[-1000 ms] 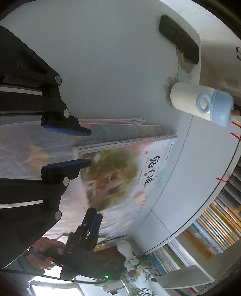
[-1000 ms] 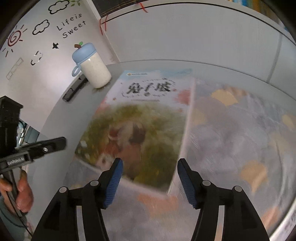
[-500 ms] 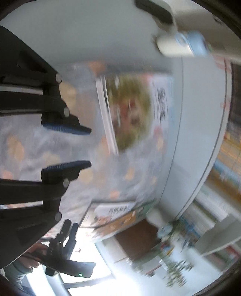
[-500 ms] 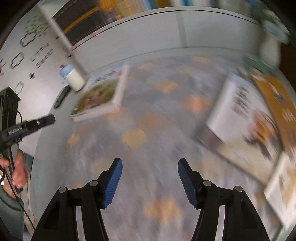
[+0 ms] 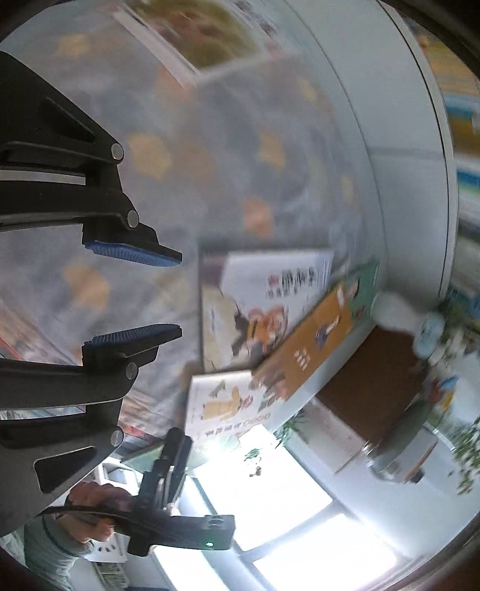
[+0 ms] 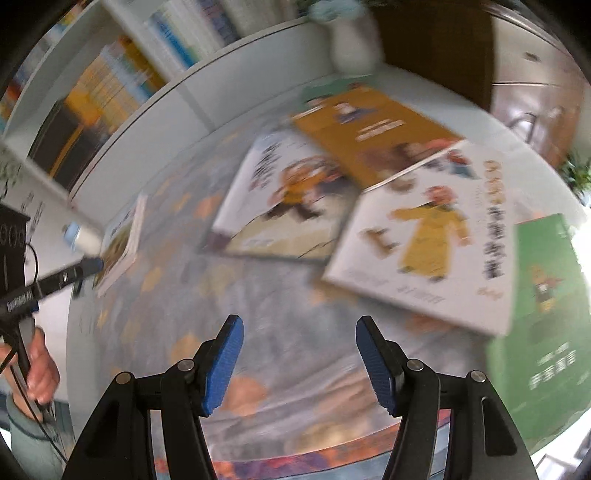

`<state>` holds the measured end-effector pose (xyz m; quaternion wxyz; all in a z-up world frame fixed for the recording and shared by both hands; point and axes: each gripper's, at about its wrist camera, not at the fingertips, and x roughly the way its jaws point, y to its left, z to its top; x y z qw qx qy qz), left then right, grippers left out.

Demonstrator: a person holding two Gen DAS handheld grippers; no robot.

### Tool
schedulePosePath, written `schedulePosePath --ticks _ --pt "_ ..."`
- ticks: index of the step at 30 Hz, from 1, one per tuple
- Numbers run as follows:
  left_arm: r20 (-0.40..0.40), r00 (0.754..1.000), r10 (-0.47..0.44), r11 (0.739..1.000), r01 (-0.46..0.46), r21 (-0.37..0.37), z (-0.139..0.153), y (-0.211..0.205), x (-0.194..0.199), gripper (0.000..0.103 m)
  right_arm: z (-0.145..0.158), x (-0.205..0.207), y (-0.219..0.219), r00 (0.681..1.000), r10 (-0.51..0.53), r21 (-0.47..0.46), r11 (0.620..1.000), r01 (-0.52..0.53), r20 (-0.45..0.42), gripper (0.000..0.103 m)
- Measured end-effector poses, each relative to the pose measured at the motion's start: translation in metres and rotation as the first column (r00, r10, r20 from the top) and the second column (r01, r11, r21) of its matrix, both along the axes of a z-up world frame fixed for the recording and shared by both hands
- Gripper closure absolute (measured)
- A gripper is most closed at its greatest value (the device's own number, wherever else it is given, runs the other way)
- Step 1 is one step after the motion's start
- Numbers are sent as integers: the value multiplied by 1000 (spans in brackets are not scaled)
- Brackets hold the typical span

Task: Organize books

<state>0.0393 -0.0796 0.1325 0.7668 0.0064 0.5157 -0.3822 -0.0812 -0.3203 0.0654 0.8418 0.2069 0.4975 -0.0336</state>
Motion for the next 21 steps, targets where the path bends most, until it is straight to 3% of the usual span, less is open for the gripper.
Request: schedulePosePath --ticks 7,12,16,19,21 --pt "-114 993 -5 998 -2 -55 -13 -87 32 73 3 24 -84 997 -68 -29 997 69 39 42" --pt "-216 975 48 981 -88 -176 -27 -132 66 73 5 68 -142 993 -68 -60 995 74 91 42" --pt "-253 961 111 978 -152 -146 -49 -171 90 73 -8 128 -175 997 -3 -120 993 11 72 42" --pt "-262 950 169 976 -198 -88 -69 -191 104 74 -27 170 -190 998 46 -134 990 -42 31 51" --pt "-282 939 198 970 -229 -80 -79 -197 110 74 -38 193 -197 998 65 -141 988 -65 -5 51"
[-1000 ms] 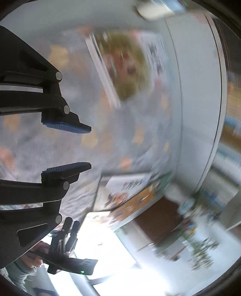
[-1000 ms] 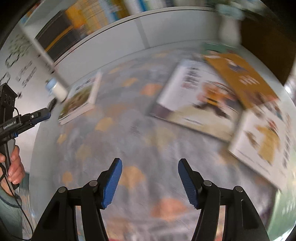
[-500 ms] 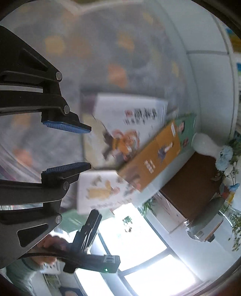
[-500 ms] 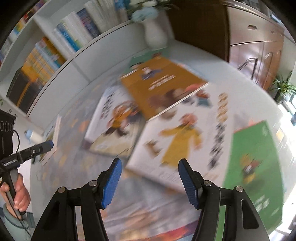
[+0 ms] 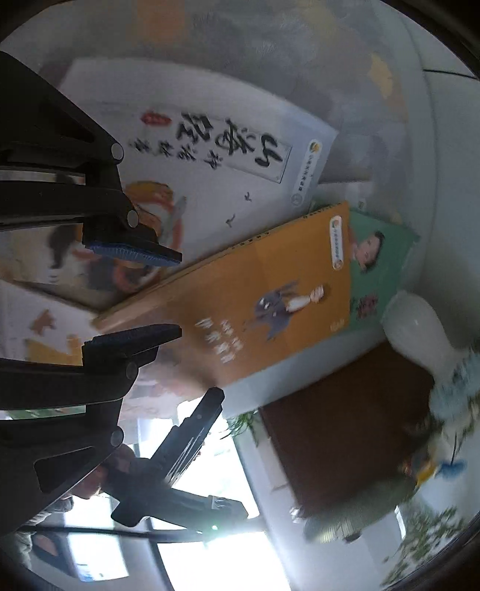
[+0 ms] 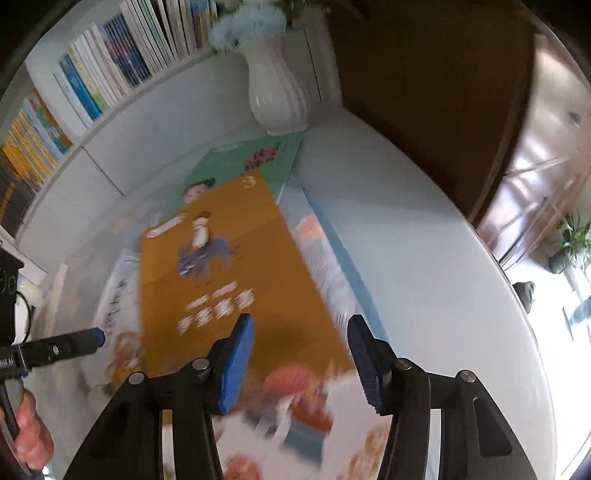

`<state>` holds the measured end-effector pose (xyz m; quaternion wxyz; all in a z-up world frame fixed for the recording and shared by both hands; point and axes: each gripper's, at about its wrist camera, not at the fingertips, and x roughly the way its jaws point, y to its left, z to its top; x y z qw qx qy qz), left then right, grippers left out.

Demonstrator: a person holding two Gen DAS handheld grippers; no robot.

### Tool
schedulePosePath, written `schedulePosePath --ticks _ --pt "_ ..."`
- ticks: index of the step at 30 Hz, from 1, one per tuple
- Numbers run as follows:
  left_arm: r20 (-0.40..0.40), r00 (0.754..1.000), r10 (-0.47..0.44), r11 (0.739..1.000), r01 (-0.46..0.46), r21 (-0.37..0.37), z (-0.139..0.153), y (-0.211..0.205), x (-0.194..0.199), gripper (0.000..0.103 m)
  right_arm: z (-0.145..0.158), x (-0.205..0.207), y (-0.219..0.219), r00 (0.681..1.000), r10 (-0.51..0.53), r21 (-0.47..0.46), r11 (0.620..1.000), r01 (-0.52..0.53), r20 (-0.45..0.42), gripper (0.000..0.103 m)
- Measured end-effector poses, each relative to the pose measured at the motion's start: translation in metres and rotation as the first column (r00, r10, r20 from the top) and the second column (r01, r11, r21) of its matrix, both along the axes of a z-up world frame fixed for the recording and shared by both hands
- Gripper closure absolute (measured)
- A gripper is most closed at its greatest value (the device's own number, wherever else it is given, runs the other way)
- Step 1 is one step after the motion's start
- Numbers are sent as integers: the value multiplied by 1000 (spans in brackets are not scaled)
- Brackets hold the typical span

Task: Organize books

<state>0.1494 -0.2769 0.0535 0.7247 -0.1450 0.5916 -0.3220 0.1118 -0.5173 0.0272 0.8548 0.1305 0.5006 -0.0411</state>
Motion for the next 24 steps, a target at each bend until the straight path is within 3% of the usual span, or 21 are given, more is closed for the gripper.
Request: schedulePosePath --ticks 3,7,12,14,18,24 --pt "-26 998 49 999 -48 23 -14 -5 5 74 -12 18 -3 999 40 23 999 -39 -27 51" --pt "-43 996 82 997 -83 -11 -19 -2 8 74 -25 40 0 992 111 29 993 -110 -52 51" --pt "-51 996 72 997 -73 -22 -19 3 6 73 -23 51 6 982 178 68 982 -174 -62 49" --pt "-44 996 81 997 -81 -14 -17 9 5 73 -17 47 16 978 200 34 980 -198 -53 49" --pt "-25 996 85 996 -84 25 -13 36 -9 73 -1 30 51 961 273 -50 960 -275 -34 49" --pt "-16 991 133 984 -130 126 -14 118 -48 73 1 1 122 935 351 5 936 -351 -52 49"
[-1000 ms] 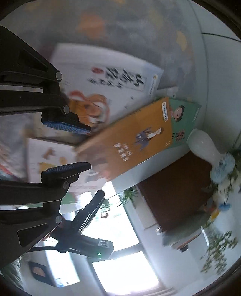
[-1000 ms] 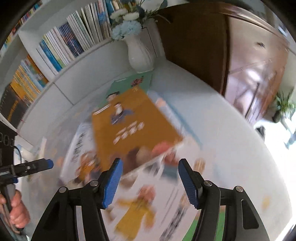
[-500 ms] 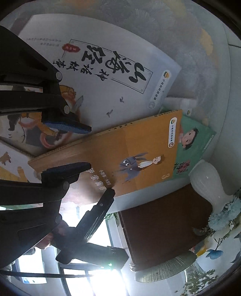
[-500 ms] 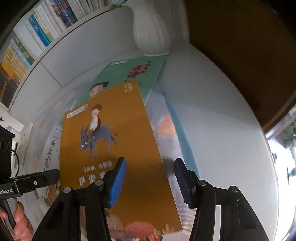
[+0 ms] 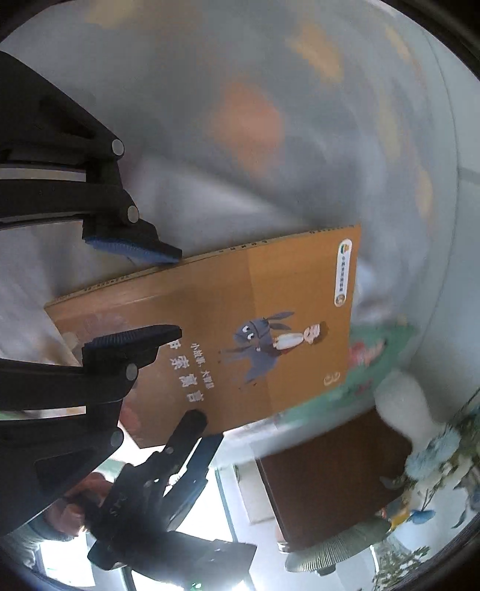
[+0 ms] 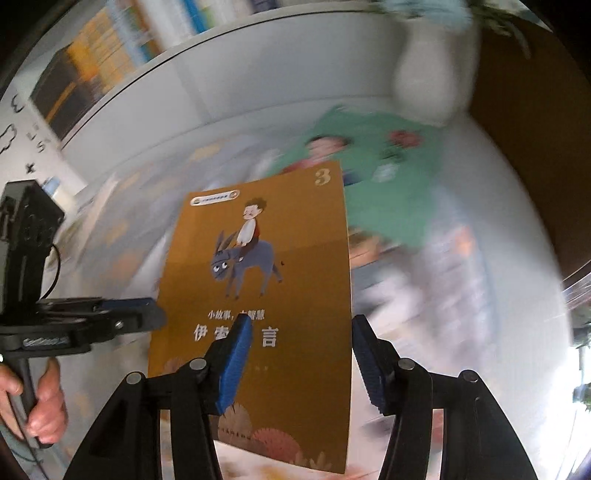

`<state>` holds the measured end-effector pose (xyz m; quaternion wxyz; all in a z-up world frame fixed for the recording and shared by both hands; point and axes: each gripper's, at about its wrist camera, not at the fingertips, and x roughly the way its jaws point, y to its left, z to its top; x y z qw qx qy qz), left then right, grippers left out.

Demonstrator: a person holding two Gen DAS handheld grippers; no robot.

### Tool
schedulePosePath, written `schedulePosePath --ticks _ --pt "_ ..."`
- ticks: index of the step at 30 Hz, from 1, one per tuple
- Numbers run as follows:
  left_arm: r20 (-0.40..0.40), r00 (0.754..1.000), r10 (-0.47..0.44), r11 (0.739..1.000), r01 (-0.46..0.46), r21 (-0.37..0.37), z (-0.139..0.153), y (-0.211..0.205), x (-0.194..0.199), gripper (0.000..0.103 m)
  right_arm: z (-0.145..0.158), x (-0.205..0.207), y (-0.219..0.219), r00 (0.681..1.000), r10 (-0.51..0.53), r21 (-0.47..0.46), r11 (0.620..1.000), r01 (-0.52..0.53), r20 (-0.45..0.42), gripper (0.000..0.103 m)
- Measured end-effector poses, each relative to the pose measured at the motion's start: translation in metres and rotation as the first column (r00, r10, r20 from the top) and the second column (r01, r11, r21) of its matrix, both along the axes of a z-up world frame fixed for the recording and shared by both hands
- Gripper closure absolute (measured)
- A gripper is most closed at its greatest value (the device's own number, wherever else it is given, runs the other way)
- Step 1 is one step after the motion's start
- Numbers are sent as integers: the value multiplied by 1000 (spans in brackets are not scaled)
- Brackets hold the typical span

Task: Organize books

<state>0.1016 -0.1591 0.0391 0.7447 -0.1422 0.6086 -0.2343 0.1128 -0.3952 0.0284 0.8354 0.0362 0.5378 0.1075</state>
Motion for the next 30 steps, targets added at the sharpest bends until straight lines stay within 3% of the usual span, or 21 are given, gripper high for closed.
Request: schedulePosePath --ticks 5,7,13,17,22,26,30 --pt "-7 999 43 998 -42 49 -2 82 -39 73 -12 -38 93 995 87 -42 995 -89 -46 49" --pt "-2 998 58 994 -57 93 -4 115 -53 73 -19 -50 124 992 102 -14 995 -103 -74 49" --pt "10 995 98 988 -99 116 -5 188 -73 73 -32 -73 206 987 134 6 991 -134 -91 48" --pt "-14 997 76 992 -74 103 -9 213 -86 73 -33 -83 228 987 131 83 989 -123 -94 50" --pt "-31 999 28 995 -25 94 -14 215 -115 73 -34 -114 231 992 51 85 995 -42 -113 60" --pt "5 1000 0 996 0 85 -14 212 -122 73 -36 -135 236 995 13 60 998 -8 -95 67" --pt "18 1000 -12 998 11 58 -15 212 -120 73 -35 -150 244 997 -2 57 998 6 -80 67"
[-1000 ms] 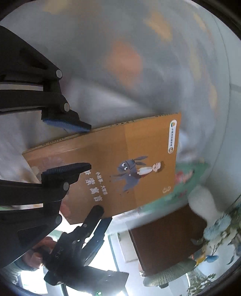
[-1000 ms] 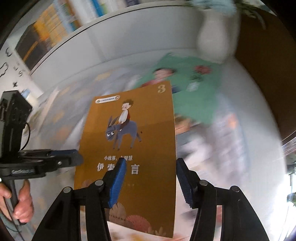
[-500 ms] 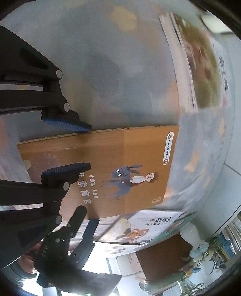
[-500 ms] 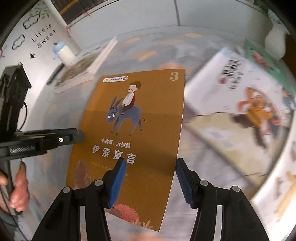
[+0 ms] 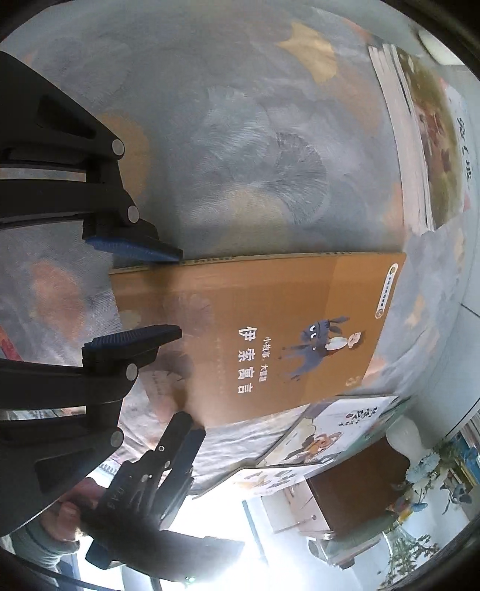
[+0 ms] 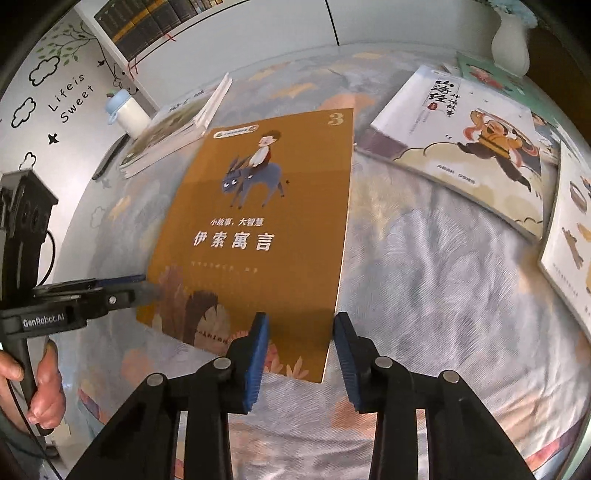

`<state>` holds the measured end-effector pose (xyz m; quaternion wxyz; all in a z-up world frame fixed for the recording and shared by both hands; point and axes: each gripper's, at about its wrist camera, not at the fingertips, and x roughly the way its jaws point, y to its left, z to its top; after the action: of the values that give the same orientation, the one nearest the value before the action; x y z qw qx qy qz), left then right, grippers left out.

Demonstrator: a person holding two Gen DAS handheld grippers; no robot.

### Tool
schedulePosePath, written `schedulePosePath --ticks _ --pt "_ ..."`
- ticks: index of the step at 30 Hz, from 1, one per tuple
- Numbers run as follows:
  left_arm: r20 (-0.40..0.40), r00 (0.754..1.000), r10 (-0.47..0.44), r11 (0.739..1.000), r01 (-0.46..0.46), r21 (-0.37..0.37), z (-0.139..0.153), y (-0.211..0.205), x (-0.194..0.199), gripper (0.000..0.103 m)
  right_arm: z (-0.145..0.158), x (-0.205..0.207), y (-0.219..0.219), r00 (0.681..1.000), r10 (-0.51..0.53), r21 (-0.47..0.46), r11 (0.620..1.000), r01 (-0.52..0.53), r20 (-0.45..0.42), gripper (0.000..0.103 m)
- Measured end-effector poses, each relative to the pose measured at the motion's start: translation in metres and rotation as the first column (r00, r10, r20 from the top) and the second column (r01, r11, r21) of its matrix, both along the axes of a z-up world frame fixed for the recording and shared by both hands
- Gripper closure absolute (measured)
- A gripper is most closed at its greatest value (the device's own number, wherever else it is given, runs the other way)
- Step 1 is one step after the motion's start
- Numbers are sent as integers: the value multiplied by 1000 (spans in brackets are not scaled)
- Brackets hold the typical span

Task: Organize books

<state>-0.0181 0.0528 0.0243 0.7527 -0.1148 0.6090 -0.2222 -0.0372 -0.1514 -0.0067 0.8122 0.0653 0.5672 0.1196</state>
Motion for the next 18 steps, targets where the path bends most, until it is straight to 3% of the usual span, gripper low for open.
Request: schedulePosePath --ticks 5,8,10,11,12,16,18 --pt "22 1000 -3 999 3 -34 1 6 -5 73 1 -3 -2 999 -43 8 999 43 14 67" --pt "42 999 8 989 -2 -145 13 18 -8 73 1 -6 -6 998 -58 17 998 57 25 67" --pt "55 998 7 939 12 -343 34 30 -9 73 1 -7 -8 997 -67 23 998 66 31 66" --pt "51 999 -1 908 23 -417 42 33 -8 72 1 -9 -13 997 -72 37 997 71 29 66" --pt "50 999 -14 894 35 -446 45 32 -6 72 0 -9 -17 996 -81 62 995 79 23 66" --pt "39 999 -21 934 33 -356 25 17 6 74 -1 -9 -32 994 -113 145 983 112 -2 66" --pt "24 1000 -13 949 20 -316 11 12 9 83 -1 -10 -32 993 -114 154 982 114 -7 66"
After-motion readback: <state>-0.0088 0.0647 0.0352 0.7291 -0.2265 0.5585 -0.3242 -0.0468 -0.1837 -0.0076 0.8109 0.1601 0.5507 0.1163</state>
